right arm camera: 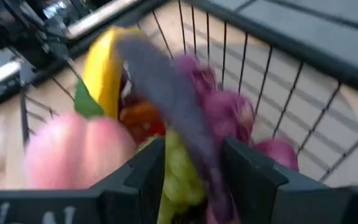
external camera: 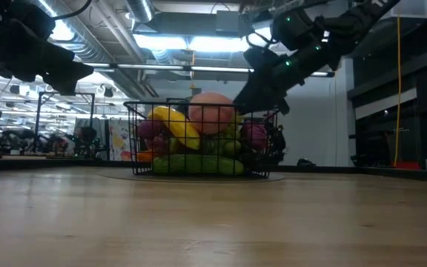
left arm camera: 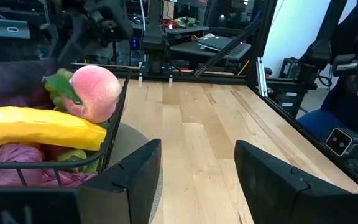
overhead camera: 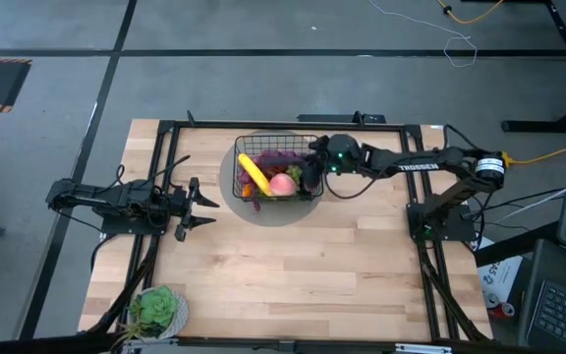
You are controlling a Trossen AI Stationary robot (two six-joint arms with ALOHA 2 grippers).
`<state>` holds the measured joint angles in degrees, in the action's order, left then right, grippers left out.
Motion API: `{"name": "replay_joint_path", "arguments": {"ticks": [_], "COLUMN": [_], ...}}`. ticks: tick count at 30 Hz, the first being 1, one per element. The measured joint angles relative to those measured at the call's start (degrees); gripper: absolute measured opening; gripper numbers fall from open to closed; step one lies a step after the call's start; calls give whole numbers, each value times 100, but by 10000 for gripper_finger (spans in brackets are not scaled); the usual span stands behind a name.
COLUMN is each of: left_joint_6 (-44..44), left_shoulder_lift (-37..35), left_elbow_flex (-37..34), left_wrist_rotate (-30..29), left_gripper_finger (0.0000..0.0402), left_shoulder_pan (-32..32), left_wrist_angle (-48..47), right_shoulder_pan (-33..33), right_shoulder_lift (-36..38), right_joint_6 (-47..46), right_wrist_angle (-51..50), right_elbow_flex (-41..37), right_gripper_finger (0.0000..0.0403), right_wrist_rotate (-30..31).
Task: Build produce basket
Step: Put the purple eggplant into the wire basket
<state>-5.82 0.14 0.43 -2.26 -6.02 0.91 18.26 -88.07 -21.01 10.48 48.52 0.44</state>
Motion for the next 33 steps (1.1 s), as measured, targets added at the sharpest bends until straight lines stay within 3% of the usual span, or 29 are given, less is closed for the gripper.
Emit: {"name": "replay_joint_path", "arguments": {"ticks": [7, 25, 33], "left_joint_6": [0, 1, 1], "left_shoulder_lift": [0, 0, 0], "left_elbow_flex": [0, 0, 0], "left_wrist_rotate": [0, -1, 0], "left_gripper_finger": [199, 199, 199], "left_shoulder_pan": [0, 0, -1], "left_wrist_angle": [0, 0, 0], "right_shoulder_pan": [-4, -82, -228], "right_shoulder_lift": [0, 68, 72], "right_joint_6": [-127, 604, 675], "right_wrist_angle": [144, 695, 862], "right_elbow_flex": [-175, -173, -171], "right_gripper_finger": [158, 159, 159], "right_wrist_rotate": [-36, -1324, -1460]}}
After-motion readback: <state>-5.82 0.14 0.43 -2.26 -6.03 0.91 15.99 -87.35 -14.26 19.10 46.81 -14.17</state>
